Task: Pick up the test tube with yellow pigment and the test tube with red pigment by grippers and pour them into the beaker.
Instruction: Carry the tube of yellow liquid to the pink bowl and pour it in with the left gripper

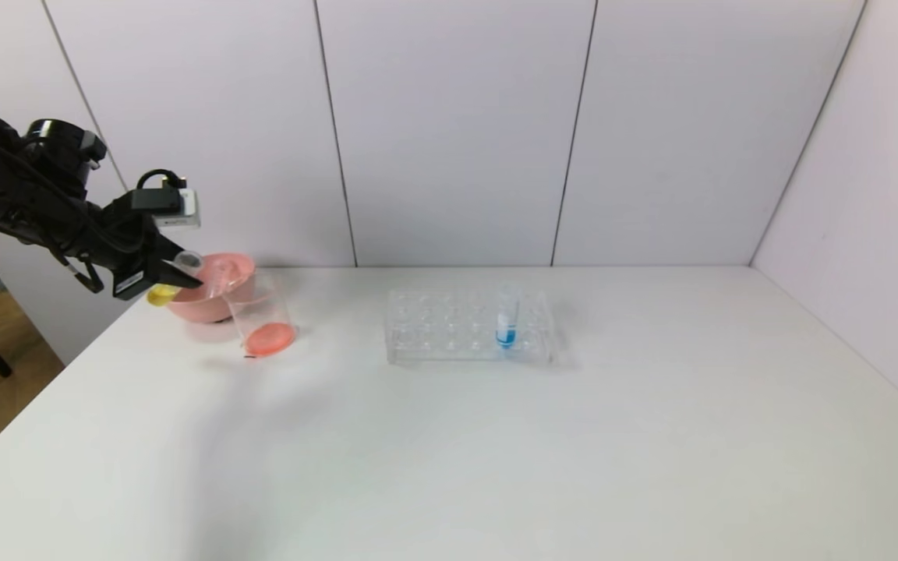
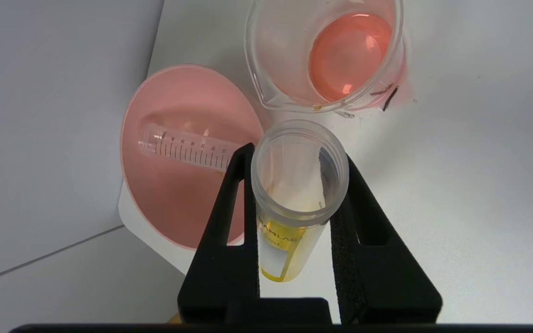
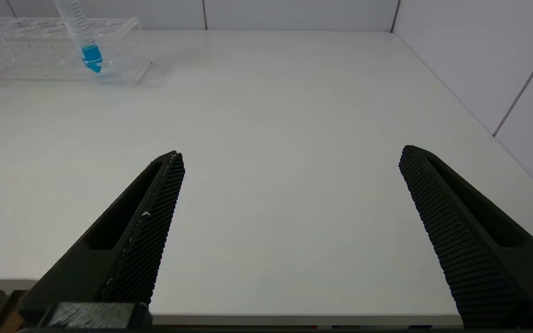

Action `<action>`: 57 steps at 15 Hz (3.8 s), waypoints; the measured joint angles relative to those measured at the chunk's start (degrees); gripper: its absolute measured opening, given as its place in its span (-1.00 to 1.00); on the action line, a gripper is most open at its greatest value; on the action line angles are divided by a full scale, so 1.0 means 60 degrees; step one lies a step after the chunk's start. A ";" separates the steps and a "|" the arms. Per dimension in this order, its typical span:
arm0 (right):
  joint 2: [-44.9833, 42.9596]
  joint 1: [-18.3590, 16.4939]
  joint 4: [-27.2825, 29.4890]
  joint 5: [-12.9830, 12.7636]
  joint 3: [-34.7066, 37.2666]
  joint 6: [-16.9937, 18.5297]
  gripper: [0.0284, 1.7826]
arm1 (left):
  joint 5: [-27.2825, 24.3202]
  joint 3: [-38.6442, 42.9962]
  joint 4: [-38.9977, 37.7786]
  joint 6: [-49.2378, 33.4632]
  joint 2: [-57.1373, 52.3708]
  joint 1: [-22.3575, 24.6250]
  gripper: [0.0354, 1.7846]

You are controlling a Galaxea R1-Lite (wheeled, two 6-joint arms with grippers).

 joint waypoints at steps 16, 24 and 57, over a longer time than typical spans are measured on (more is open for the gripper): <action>0.0000 0.0000 0.0000 -0.0004 0.0000 0.0004 0.91 | 0.2302 0.0010 -0.0230 0.0179 -0.0018 -0.1122 -0.52; 0.0002 0.0000 0.0000 -0.0004 0.0000 0.0004 0.91 | 0.3277 0.0010 -0.0299 0.0256 0.0000 -0.1345 -0.52; 0.0000 0.0000 0.0000 -0.0004 0.0000 0.0004 0.91 | 0.4842 0.0006 -0.0130 0.0538 0.0022 -0.1977 -0.52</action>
